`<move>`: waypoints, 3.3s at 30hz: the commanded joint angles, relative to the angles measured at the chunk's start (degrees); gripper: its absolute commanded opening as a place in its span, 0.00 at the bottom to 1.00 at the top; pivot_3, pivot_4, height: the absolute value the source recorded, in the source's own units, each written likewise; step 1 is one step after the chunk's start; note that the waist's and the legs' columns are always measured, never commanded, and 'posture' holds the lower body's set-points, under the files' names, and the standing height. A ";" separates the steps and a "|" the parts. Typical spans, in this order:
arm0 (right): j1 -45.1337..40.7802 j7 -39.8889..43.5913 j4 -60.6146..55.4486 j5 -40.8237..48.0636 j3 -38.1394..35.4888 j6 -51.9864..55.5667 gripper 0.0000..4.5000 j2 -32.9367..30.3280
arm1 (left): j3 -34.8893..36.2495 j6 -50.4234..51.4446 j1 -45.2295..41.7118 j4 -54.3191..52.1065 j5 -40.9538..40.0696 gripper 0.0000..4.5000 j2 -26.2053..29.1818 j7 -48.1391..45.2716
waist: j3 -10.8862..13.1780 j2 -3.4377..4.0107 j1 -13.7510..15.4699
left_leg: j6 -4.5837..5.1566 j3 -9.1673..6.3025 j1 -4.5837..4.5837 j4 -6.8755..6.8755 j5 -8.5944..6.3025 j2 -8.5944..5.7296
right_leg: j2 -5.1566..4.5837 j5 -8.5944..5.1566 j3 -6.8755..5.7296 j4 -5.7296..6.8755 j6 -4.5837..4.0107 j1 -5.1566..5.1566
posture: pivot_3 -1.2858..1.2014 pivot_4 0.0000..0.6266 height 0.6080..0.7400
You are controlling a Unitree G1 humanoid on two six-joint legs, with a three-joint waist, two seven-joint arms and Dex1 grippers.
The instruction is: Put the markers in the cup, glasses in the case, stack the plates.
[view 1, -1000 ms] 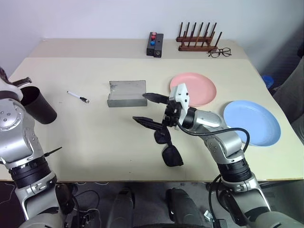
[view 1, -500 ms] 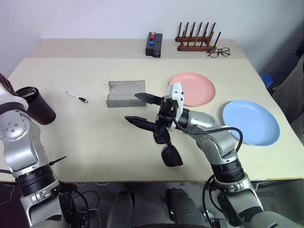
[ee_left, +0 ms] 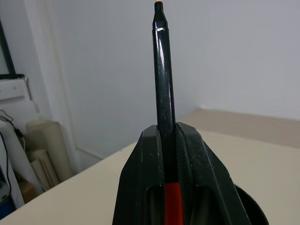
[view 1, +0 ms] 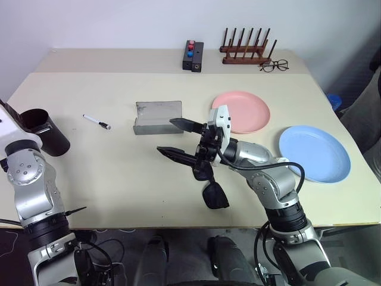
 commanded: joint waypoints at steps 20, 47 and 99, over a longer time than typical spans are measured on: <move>-0.48 0.41 -1.90 0.54 0.29 -0.64 1.00 -0.08 | -0.37 -1.76 0.47 -0.60 0.01 0.72 -0.05 1.66 | 0.00 0.00 0.00 | -0.01 0.00 0.00 -0.01 0.00 0.00 | 0.00 -0.02 0.00 -0.02 -0.03 -0.01 | 0.52 0.24 1.00; -0.11 -1.99 1.53 -2.25 -0.86 -4.44 1.00 0.52 | -3.73 42.10 -35.84 24.63 -3.80 0.99 -5.53 14.47 | 0.06 -0.10 -0.09 | -0.02 -0.04 -0.09 -0.15 0.01 0.00 | 0.03 0.10 -0.05 -0.20 0.21 -0.07 | 0.52 0.24 1.00; 0.90 -1.44 2.25 -3.03 -0.08 -4.68 1.00 -0.20 | -15.07 60.19 -7.43 -25.68 -6.49 0.02 -4.23 1.42 | 0.06 -0.10 -0.12 | -0.35 -0.09 0.01 -0.74 0.21 0.02 | 0.03 0.12 -0.08 -0.27 0.19 -0.21 | 0.52 0.24 1.00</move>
